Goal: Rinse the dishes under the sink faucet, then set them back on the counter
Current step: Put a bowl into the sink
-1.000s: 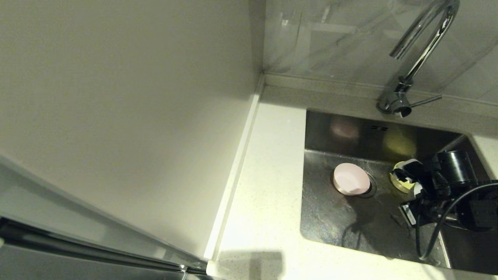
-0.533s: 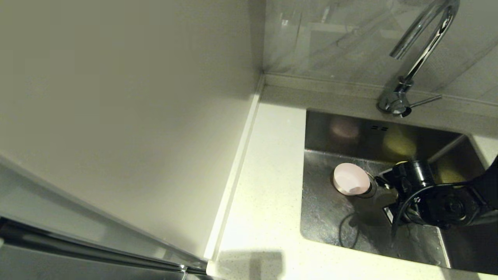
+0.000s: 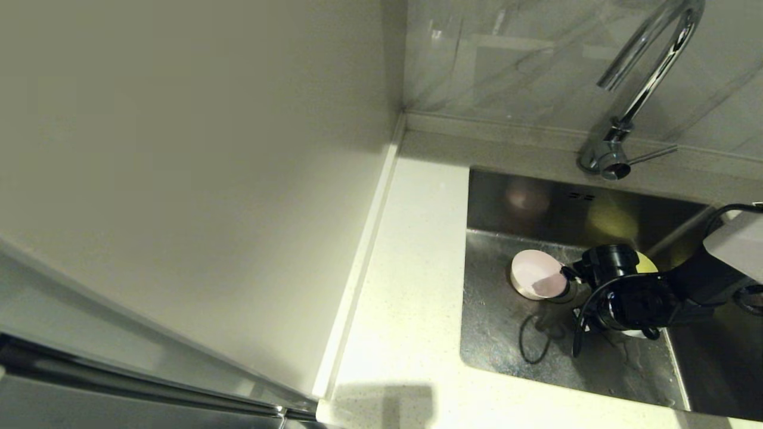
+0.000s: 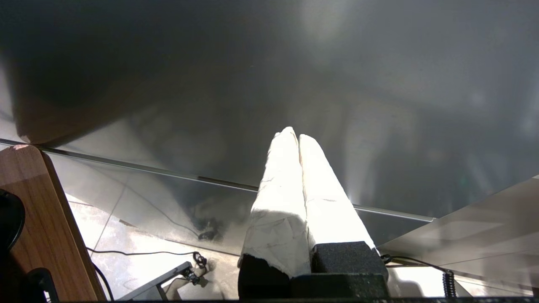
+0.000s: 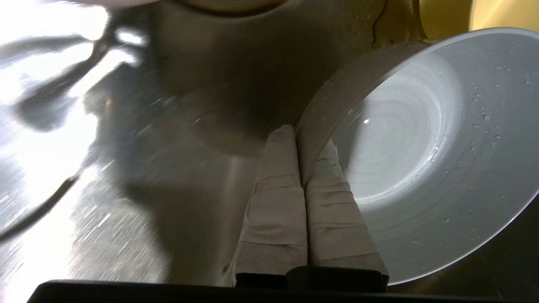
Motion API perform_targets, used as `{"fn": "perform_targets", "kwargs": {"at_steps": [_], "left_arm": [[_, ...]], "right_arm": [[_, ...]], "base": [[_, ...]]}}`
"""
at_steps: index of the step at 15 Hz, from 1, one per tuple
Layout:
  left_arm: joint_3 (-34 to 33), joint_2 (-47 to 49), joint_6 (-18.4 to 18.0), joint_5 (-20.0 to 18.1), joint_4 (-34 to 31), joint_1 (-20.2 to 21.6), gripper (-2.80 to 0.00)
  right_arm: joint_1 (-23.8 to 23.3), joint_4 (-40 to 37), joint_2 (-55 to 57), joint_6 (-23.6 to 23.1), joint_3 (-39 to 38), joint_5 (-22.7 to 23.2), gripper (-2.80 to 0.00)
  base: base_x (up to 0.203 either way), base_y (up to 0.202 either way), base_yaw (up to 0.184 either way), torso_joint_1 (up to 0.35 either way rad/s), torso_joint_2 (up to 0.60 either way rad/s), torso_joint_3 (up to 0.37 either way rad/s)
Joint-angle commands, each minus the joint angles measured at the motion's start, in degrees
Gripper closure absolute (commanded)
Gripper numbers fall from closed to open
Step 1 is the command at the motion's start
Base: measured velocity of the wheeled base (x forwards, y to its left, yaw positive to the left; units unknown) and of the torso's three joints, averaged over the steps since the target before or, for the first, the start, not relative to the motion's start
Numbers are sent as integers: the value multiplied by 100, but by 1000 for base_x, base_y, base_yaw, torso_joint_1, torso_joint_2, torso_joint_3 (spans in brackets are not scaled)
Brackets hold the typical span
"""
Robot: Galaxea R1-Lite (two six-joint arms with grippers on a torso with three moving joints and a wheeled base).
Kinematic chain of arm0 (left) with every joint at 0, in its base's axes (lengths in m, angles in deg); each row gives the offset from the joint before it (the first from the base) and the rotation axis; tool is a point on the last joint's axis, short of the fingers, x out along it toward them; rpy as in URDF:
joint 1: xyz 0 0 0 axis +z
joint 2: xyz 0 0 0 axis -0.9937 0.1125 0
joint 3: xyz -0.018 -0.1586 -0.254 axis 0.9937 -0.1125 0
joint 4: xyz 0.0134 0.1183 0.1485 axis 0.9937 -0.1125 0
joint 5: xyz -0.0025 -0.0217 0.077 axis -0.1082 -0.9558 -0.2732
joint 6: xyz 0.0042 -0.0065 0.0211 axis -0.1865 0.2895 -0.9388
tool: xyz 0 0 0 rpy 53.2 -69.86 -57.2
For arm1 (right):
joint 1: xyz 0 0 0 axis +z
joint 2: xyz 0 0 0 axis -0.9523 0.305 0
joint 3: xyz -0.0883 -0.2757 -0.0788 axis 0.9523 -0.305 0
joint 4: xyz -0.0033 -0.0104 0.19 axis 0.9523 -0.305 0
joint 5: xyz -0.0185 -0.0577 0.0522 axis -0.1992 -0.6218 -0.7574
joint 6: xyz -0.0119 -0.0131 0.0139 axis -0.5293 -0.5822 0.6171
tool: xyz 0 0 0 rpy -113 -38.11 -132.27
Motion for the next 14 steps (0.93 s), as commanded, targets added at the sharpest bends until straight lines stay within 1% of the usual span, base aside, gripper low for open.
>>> {"fn": "perform_targets", "kwargs": {"at_steps": [1, 3, 5, 10, 13, 14], "left_arm": [[-18, 0, 2, 0, 4, 1, 0], [-18, 0, 2, 0, 4, 1, 0], [-18, 0, 2, 0, 4, 1, 0], [-18, 0, 2, 0, 4, 1, 0], [-18, 0, 2, 0, 4, 1, 0], [-18, 0, 2, 0, 4, 1, 0]], "right_arm": [[-220, 44, 425, -16, 278, -17, 0], [-354, 91, 508, -66, 365, -23, 0], [-421, 91, 500, -170, 365, -152, 0], [-430, 80, 309, -144, 218, -155, 0], [-430, 270, 228, -186, -60, -178, 0], [-430, 387, 200, -229, -127, -181, -280]], "base": [[0, 0, 0, 0, 0, 0], [0, 0, 0, 0, 0, 0], [0, 0, 0, 0, 0, 0], [0, 0, 0, 0, 0, 0], [0, 0, 0, 0, 0, 0], [0, 0, 0, 0, 0, 0]]}}
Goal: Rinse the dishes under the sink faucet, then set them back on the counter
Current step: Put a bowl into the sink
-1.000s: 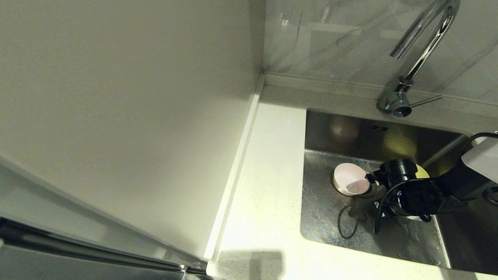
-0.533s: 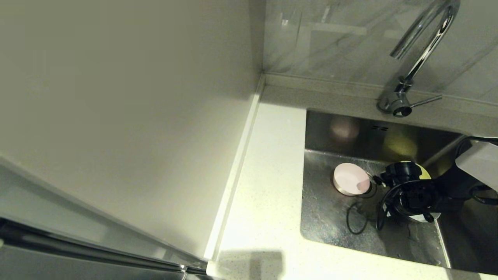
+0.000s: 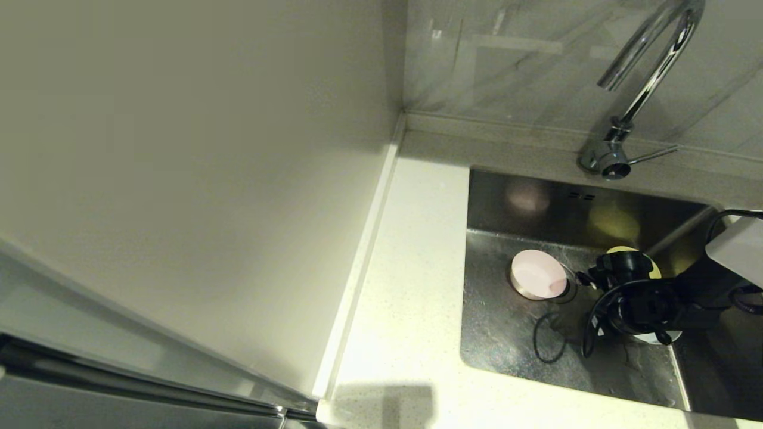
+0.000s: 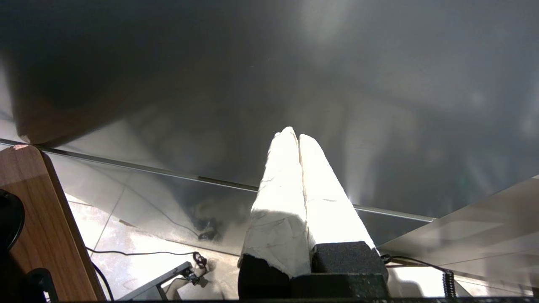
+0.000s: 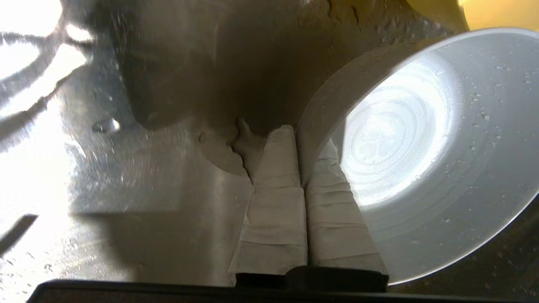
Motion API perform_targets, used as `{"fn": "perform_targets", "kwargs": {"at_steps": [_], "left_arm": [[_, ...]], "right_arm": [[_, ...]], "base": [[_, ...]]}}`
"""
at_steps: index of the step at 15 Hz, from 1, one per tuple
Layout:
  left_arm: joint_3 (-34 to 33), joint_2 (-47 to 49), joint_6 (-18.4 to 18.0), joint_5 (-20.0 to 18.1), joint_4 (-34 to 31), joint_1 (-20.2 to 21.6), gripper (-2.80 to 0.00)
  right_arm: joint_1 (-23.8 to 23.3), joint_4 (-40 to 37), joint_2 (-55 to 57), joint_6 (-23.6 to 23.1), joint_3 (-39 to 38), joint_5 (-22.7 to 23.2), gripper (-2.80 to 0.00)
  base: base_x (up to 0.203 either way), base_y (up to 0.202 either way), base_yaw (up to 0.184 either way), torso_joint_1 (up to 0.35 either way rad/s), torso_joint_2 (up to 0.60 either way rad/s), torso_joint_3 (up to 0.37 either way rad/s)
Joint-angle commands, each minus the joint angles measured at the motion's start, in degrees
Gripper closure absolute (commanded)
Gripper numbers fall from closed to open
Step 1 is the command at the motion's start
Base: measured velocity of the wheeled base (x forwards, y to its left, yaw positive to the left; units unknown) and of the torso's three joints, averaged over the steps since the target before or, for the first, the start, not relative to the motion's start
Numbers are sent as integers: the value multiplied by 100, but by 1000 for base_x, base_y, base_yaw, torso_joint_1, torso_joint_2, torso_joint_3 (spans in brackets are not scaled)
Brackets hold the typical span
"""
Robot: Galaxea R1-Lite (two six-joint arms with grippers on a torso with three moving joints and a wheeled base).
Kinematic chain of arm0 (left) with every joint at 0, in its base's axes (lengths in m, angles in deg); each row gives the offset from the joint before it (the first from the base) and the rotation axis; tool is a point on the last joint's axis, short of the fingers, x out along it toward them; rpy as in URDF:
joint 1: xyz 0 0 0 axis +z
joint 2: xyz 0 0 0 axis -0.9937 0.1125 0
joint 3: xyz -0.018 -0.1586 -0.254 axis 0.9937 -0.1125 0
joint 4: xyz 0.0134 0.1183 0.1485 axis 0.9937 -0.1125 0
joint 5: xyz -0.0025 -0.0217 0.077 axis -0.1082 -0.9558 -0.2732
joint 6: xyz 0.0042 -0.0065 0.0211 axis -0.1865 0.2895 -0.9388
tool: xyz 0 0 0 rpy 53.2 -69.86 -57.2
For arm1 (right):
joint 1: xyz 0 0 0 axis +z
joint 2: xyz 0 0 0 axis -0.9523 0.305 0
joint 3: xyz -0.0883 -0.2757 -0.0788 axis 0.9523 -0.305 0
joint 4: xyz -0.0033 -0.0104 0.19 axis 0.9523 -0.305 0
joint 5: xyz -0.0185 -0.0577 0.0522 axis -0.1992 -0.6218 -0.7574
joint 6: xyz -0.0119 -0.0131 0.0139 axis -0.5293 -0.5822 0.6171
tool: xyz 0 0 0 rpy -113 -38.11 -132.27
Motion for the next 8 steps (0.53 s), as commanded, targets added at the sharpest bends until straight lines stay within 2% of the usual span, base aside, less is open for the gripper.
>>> {"fn": "perform_targets", "kwargs": {"at_steps": [1, 8], "left_arm": [[-18, 0, 2, 0, 2, 1, 0], [-18, 0, 2, 0, 2, 1, 0]], "right_arm": [[-1, 66, -101, -63, -132, -9, -280], [-1, -19, -667, -32, -273, 20, -280]], "base": [[0, 0, 0, 0, 0, 0], [0, 0, 0, 0, 0, 0]]}}
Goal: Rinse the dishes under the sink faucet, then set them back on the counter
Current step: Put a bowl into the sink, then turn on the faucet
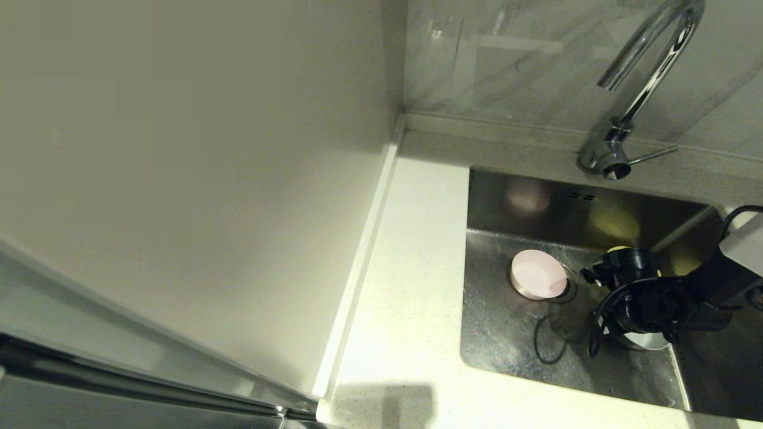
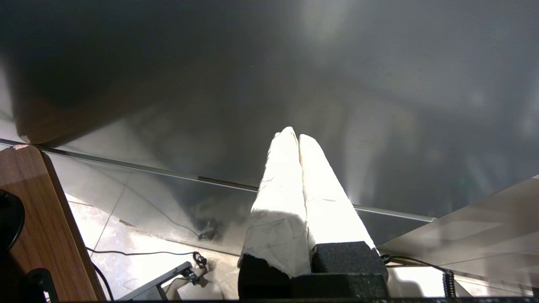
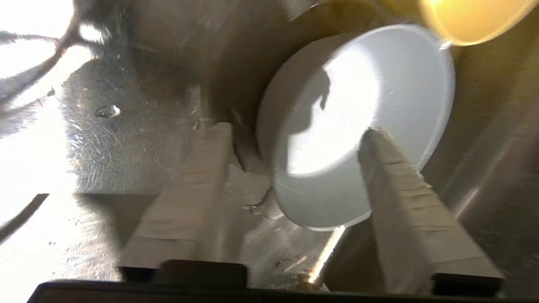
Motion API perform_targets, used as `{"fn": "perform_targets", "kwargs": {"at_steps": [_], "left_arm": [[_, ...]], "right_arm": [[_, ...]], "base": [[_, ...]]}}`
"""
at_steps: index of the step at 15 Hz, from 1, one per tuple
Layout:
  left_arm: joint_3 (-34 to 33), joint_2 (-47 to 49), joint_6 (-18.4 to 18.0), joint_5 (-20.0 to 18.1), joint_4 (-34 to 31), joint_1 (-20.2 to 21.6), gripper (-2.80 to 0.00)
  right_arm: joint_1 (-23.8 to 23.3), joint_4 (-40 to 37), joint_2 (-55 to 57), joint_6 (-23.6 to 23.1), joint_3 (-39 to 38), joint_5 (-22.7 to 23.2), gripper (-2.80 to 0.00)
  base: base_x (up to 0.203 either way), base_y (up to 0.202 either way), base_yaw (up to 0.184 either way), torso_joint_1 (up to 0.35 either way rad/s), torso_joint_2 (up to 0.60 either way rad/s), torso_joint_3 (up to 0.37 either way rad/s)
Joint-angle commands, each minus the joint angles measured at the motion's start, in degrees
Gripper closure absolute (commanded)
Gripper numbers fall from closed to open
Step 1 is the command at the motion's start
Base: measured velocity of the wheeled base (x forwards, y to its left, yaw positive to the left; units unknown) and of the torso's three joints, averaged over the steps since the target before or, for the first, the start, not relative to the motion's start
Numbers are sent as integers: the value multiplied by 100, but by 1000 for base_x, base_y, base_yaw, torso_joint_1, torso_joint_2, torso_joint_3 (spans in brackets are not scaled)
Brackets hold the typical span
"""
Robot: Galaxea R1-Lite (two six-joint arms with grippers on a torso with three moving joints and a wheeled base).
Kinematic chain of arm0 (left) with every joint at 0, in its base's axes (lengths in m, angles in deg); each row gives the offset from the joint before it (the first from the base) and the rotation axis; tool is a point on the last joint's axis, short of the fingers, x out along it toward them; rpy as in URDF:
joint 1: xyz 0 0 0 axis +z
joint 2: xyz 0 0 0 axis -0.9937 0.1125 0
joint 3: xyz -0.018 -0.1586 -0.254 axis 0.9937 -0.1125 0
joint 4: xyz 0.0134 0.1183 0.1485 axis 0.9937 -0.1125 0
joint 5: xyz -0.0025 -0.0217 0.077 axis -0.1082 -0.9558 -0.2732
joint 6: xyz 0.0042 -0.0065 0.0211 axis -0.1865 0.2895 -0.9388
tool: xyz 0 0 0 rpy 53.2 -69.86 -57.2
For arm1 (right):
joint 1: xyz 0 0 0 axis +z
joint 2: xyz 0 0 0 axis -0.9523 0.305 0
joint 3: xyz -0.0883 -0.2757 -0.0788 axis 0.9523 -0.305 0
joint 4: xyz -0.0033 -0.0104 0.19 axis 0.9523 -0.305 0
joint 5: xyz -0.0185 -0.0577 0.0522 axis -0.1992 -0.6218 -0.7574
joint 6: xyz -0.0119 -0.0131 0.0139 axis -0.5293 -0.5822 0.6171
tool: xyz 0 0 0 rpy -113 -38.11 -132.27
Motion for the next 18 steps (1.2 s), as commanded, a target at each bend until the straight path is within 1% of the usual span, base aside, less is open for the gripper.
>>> {"fn": "perform_targets", "kwargs": {"at_steps": [1, 2, 4, 5, 8, 10, 11, 12, 14, 15, 16, 18], "left_arm": [[-18, 0, 2, 0, 4, 1, 0], [-18, 0, 2, 0, 4, 1, 0], [-18, 0, 2, 0, 4, 1, 0], [-18, 0, 2, 0, 4, 1, 0], [-18, 0, 2, 0, 4, 1, 0], [-18, 0, 2, 0, 4, 1, 0], [-18, 0, 2, 0, 4, 1, 0], [-18, 0, 2, 0, 4, 1, 0], [-18, 0, 2, 0, 4, 1, 0], [-18, 0, 2, 0, 4, 1, 0], [-18, 0, 2, 0, 4, 1, 0], [-18, 0, 2, 0, 4, 1, 0]], "right_arm": [[2, -32, -642, -10, -197, 18, -280], [2, -135, -987, -8, -339, 31, -280], [-24, -578, -1817, 16, -603, 70, -280], [-43, -793, -2237, 24, -682, 166, -280], [-69, -1356, -3632, 49, -870, 794, -280], [-82, -1750, -4123, 110, -879, 1082, -280], [-107, -2377, -4182, 165, -663, 1116, -280], [-155, -3414, -4228, 284, -253, 1131, -280], [-200, -5966, -4264, 771, 829, 1167, -280], [-214, -7051, -4281, 1085, 1254, 1190, -280], [-229, -7796, -4328, 1311, 1498, 1206, -280], [-242, -8672, -4482, 1384, 1725, 1175, -280]], "base": [[0, 0, 0, 0, 0, 0], [0, 0, 0, 0, 0, 0], [0, 0, 0, 0, 0, 0], [0, 0, 0, 0, 0, 0], [0, 0, 0, 0, 0, 0], [0, 0, 0, 0, 0, 0], [0, 0, 0, 0, 0, 0], [0, 0, 0, 0, 0, 0], [0, 0, 0, 0, 0, 0], [0, 0, 0, 0, 0, 0], [0, 0, 0, 0, 0, 0], [0, 0, 0, 0, 0, 0]]}}
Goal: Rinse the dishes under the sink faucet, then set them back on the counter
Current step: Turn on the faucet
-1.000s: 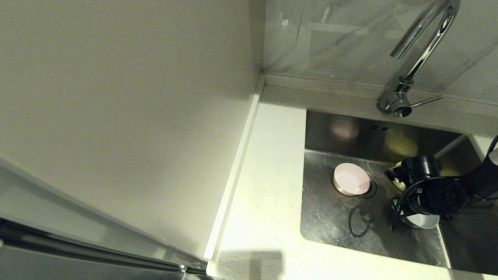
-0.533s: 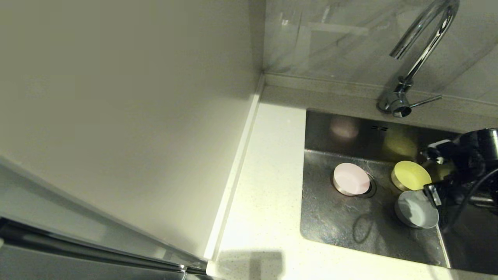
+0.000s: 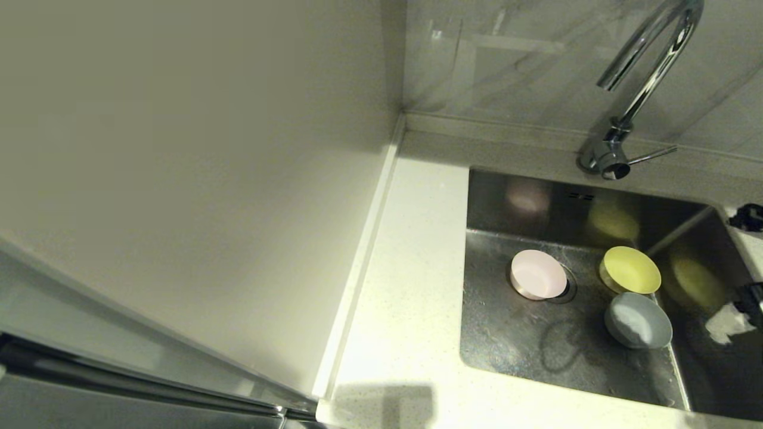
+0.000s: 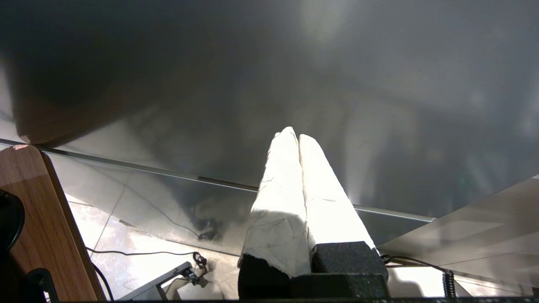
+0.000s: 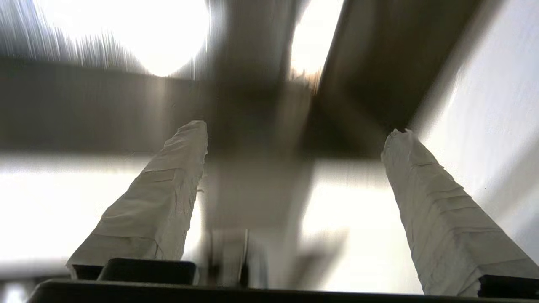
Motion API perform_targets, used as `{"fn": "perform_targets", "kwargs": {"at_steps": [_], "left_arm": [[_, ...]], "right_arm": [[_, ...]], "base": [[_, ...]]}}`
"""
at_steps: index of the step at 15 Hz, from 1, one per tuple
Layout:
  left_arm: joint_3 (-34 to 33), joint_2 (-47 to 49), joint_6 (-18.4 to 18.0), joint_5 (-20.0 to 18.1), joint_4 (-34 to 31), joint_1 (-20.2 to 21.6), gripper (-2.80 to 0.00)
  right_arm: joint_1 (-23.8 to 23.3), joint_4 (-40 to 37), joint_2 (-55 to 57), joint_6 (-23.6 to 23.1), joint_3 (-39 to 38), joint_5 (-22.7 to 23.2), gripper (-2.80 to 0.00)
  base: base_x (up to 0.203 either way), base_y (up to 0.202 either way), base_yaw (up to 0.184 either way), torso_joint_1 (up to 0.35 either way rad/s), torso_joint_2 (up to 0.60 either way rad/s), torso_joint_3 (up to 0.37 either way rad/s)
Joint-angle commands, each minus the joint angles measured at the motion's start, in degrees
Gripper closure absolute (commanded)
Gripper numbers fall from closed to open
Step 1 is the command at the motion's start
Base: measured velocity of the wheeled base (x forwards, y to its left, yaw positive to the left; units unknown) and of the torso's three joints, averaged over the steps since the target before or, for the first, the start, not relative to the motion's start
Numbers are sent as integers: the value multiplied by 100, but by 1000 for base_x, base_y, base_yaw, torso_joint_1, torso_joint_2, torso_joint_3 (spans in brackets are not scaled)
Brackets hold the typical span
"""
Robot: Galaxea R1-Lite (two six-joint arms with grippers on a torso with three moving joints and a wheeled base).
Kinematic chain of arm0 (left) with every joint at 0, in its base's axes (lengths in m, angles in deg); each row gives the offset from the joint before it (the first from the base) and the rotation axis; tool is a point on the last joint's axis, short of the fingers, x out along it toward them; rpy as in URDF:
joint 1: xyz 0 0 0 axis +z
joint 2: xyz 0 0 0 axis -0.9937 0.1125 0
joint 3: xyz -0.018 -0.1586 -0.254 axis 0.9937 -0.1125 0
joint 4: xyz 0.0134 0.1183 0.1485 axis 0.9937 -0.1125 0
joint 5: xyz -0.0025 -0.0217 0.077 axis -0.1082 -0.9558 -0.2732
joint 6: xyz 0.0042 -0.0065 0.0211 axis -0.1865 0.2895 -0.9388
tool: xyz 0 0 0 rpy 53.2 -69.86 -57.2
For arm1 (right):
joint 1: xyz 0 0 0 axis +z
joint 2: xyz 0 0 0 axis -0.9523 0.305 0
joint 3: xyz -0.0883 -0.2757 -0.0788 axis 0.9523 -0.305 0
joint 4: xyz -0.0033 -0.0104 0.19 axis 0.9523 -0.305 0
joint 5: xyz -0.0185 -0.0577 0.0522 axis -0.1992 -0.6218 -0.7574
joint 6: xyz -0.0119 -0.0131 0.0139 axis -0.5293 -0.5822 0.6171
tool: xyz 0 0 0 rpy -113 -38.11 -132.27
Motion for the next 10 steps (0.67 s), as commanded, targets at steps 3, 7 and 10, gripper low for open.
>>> {"fn": "perform_targets", "kwargs": {"at_steps": [3, 7, 10], "left_arm": [[-18, 0, 4, 0, 1, 1, 0], [-18, 0, 4, 0, 1, 1, 0], [-18, 0, 4, 0, 1, 1, 0]], "right_arm": [[56, -2289, -183, -9, 841, -67, -280], [207, -2062, -185, -41, 1342, -255, 0], [216, -2258, -232, -44, 1316, -265, 0]], "base": [[0, 0, 0, 0, 0, 0], [0, 0, 0, 0, 0, 0], [0, 0, 0, 0, 0, 0]]}}
